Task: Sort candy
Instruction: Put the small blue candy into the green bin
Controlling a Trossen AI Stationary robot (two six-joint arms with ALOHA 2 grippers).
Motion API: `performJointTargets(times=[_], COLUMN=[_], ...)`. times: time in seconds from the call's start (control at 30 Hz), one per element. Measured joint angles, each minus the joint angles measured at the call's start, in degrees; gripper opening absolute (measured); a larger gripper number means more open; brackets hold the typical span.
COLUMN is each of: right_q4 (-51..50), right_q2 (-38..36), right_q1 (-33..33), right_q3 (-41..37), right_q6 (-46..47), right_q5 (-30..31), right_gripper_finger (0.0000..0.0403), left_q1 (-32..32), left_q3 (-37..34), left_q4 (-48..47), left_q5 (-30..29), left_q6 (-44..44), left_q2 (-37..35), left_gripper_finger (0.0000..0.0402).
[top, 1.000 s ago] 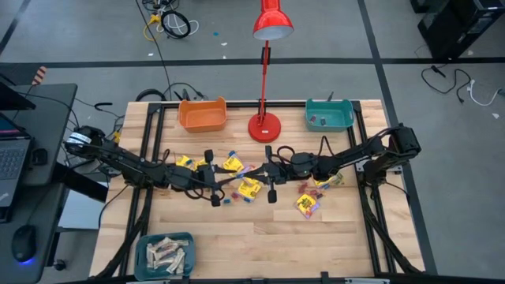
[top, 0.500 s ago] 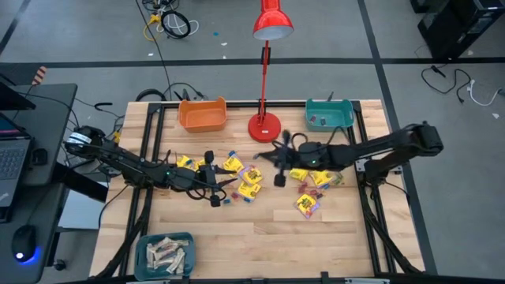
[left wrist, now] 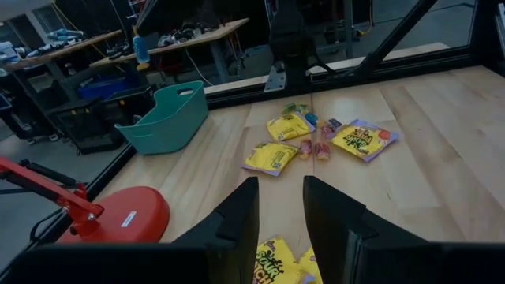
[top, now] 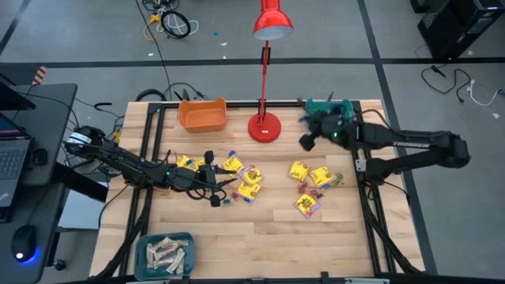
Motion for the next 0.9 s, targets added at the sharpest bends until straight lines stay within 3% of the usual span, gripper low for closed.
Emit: performJointTargets(times=[0.4, 0.53, 0.67, 0.9], right_q4=[-8.3, -10.2, -10.5, -10.5], right_q2=[1.8, 4.7, 9.0, 16.9], right_q1=[-19.7, -25.3, -29.2, -32.7], right_q3=[0.0, 0.0, 0.0, 0.0], right_q6=[14.2, 15.2, 14.6, 13.5], right_q5=[-1.2, -5.2, -9.8, -11.9], right_gripper_finger=[0.0, 0.0, 0.0, 0.0], left_q1=[0.0, 0.0, 0.0, 0.0], left_q3=[0.0, 0.0, 0.0, 0.0], left_q4=[0.0, 0.0, 0.0, 0.0], left_q5=[-0.1, -0.1, -0.1, -0.1], left_q6=[-0.1, -0.3, -0.4, -0.4], left_q2=[0.0, 0.0, 0.0, 0.0], left_gripper_finger=[0.0103, 0.0103, 0.0103, 0.0103])
